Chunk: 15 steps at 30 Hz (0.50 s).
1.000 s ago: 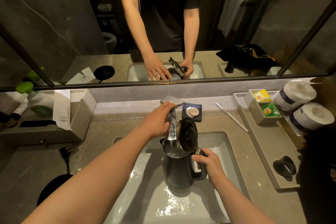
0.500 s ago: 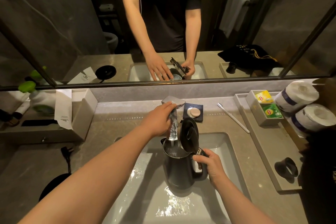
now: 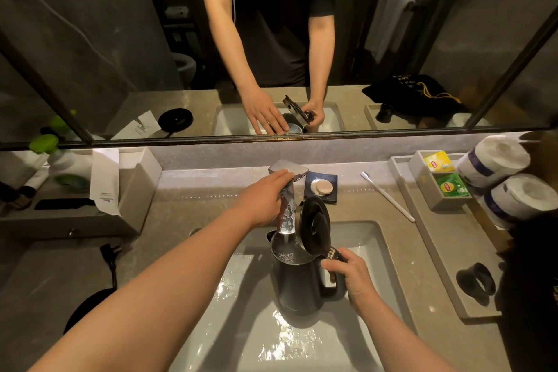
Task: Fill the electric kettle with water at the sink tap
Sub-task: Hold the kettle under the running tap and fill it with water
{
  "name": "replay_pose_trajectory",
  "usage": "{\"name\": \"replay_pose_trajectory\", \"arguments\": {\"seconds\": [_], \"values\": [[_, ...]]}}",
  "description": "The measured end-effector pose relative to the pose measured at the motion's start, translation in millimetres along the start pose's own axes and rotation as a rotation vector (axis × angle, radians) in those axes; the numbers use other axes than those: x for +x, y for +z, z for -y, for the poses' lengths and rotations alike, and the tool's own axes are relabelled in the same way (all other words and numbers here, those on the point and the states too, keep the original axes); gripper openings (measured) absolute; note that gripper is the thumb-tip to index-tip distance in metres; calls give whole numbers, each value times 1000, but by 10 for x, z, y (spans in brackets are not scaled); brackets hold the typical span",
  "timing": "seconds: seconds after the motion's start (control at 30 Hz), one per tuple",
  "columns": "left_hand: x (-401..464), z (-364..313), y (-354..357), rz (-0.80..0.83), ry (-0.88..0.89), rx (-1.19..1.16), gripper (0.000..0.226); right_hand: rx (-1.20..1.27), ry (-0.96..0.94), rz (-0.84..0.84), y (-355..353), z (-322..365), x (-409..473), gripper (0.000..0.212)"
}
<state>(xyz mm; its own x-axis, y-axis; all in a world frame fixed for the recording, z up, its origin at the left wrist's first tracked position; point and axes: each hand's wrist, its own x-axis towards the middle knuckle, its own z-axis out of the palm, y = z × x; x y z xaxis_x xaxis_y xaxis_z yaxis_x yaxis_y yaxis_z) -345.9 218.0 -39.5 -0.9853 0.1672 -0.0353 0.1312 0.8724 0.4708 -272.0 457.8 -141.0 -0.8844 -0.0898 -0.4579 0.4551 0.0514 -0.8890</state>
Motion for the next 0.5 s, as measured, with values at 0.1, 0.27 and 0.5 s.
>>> {"name": "replay_pose_trajectory", "arguments": {"seconds": [0.1, 0.27, 0.5], "values": [[-13, 0, -6, 17, -2, -10, 62, 8, 1, 1, 11, -3, -2, 38], [-25, 3, -20, 34, 0, -3, 66, -22, -6, -6, 30, 1, 0, 45], [-44, 13, -43, 52, 28, 55, 70, -34, -6, 0, 16, 3, -1, 45]]}}
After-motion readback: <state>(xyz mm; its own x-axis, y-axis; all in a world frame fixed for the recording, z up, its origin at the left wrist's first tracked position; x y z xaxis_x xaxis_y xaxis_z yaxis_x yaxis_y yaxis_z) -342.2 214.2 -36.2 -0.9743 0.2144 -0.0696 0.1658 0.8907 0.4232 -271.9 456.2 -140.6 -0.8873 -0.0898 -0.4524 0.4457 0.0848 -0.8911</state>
